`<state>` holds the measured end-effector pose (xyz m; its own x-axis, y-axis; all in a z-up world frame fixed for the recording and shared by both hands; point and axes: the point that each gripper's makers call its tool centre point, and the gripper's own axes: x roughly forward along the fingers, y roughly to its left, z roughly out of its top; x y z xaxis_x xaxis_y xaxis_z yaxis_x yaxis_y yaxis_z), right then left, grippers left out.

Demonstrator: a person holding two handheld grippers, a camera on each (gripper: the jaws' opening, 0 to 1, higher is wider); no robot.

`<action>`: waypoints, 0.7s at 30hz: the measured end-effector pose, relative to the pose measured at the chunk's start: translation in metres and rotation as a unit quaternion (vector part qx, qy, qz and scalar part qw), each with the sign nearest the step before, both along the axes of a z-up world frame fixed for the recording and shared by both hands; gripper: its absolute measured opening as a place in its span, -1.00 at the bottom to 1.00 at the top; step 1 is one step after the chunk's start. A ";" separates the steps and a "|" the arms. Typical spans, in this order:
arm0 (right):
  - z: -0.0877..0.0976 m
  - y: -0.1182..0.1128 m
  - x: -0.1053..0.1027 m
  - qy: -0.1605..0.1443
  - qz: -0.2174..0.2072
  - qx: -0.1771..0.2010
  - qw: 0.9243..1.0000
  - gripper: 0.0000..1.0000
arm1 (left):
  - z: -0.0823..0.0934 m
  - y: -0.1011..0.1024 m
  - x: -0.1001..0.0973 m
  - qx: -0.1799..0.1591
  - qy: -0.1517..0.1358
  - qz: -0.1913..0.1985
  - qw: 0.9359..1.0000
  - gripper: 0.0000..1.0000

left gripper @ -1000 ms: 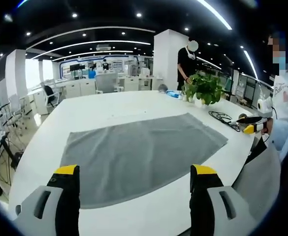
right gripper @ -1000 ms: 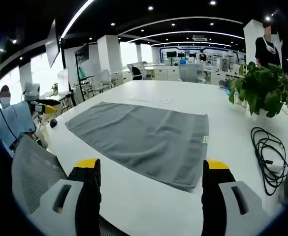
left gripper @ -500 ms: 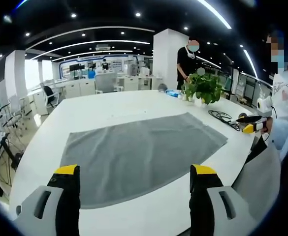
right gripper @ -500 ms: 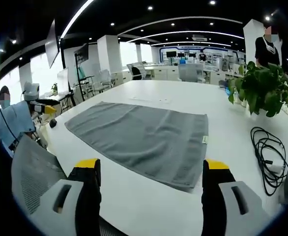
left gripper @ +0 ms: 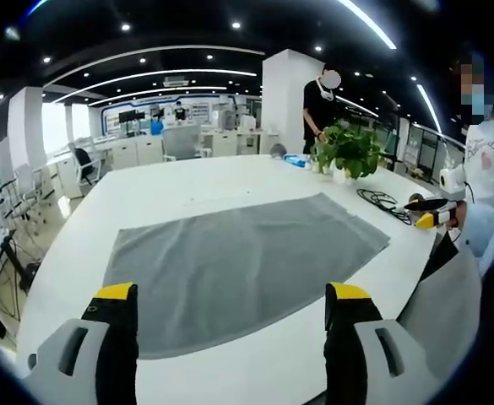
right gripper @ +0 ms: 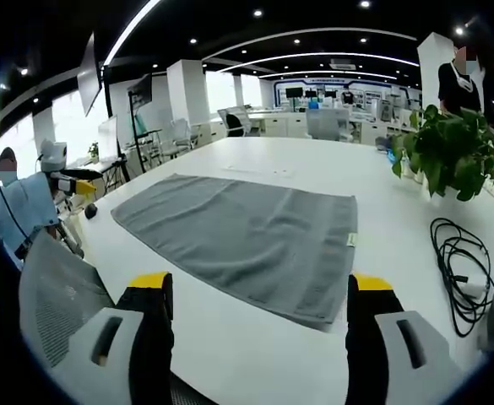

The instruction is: Fold the towel on the table until its edges align and the towel forms a compact rectangular stack.

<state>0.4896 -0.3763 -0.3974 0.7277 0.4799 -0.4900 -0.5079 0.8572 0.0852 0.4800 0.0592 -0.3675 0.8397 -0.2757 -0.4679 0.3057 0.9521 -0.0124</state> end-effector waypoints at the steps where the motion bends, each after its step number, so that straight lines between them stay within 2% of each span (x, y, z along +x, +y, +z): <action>1: 0.000 0.000 0.000 0.000 0.000 0.000 1.000 0.70 | 0.000 0.000 0.000 0.000 0.000 0.000 1.000 0.91; 13: -0.001 -0.005 0.004 0.000 0.000 -0.005 1.000 0.70 | 0.004 -0.014 0.002 -0.006 -0.003 -0.008 1.000 0.93; 21: 0.004 -0.007 0.012 -0.005 0.000 -0.009 1.000 0.70 | 0.007 -0.032 0.005 -0.004 -0.007 -0.020 1.000 0.92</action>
